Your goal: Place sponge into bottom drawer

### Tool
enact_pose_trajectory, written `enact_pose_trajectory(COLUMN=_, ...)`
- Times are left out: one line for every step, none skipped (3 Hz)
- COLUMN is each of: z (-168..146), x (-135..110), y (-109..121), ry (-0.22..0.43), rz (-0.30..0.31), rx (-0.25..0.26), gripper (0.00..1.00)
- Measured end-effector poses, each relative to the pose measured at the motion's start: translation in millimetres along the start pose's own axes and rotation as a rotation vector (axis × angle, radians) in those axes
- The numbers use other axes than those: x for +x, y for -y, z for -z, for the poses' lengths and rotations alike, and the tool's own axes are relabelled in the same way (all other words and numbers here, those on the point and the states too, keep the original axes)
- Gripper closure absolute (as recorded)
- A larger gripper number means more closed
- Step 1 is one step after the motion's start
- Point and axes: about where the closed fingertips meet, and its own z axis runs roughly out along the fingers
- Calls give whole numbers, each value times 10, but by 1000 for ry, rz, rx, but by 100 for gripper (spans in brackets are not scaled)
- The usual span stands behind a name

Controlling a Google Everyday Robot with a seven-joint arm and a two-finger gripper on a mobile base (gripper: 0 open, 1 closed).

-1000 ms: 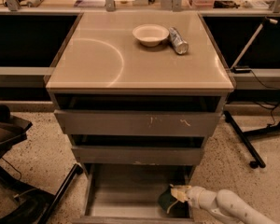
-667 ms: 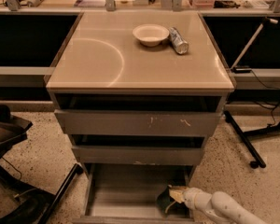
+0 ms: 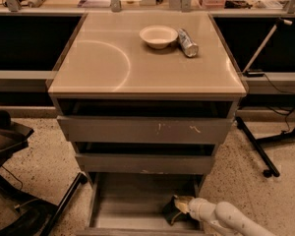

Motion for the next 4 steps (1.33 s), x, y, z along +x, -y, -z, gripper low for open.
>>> enact_pose_trajectory(z=0, x=0, y=0, ry=0, rz=0, rx=0, gripper=58)
enact_pose_trajectory(z=0, x=0, y=0, ry=0, rz=0, rx=0, gripper=35)
enact_pose_trajectory(z=-1, x=0, y=-1, ry=0, rz=0, rx=0, gripper=11)
enact_pose_trajectory(z=-1, x=0, y=-1, ry=0, rz=0, rx=0, gripper=0)
